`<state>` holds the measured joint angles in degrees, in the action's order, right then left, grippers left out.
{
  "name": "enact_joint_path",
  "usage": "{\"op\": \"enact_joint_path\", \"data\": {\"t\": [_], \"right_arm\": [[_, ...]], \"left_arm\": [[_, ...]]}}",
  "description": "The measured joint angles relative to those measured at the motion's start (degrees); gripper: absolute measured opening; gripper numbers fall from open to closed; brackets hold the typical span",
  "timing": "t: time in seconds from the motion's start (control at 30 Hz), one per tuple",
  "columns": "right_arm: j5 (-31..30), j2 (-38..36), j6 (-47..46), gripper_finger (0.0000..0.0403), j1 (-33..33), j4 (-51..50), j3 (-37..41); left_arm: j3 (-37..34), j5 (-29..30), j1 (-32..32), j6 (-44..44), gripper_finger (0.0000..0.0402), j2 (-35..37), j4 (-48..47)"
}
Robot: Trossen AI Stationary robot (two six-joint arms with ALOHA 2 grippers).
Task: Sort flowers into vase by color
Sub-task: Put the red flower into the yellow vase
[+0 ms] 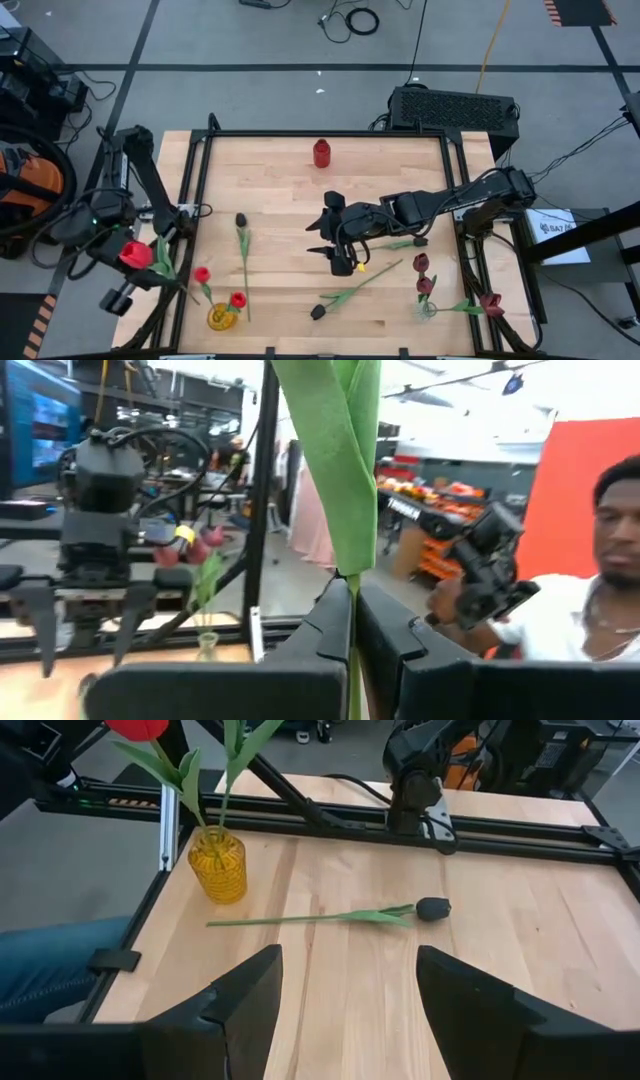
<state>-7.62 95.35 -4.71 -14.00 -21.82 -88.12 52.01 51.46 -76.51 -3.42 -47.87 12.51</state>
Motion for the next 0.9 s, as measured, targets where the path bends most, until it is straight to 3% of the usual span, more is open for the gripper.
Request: {"op": "enact_joint_path", "data": {"t": [0.17,0.3,0.6,0.8,0.9], "right_arm": [[0.0,0.0,0.39,0.0224,0.0,0.0,0.0],[-0.02,0.0,0.39,0.0224,0.0,-0.59,0.0],[-0.01,0.0,0.39,0.0224,0.0,-1.07,0.0],[-0.02,0.0,0.11,0.0224,0.0,-0.57,0.0],[-0.02,0.0,0.02,0.0224,0.0,0.02,0.0]], "left_arm": [[-0.02,4.49,-0.18,-2.8,0.001,-2.18,2.46],[-0.02,4.0,-0.6,-4.42,0.001,-4.27,5.01],[-0.04,1.08,-4.74,-3.02,0.0011,-12.46,-1.97],[-0.04,7.06,-4.15,-0.57,0.0011,-17.45,-2.91],[-1.54,6.79,-2.89,2.58,0.0011,-17.18,-3.21]]}}
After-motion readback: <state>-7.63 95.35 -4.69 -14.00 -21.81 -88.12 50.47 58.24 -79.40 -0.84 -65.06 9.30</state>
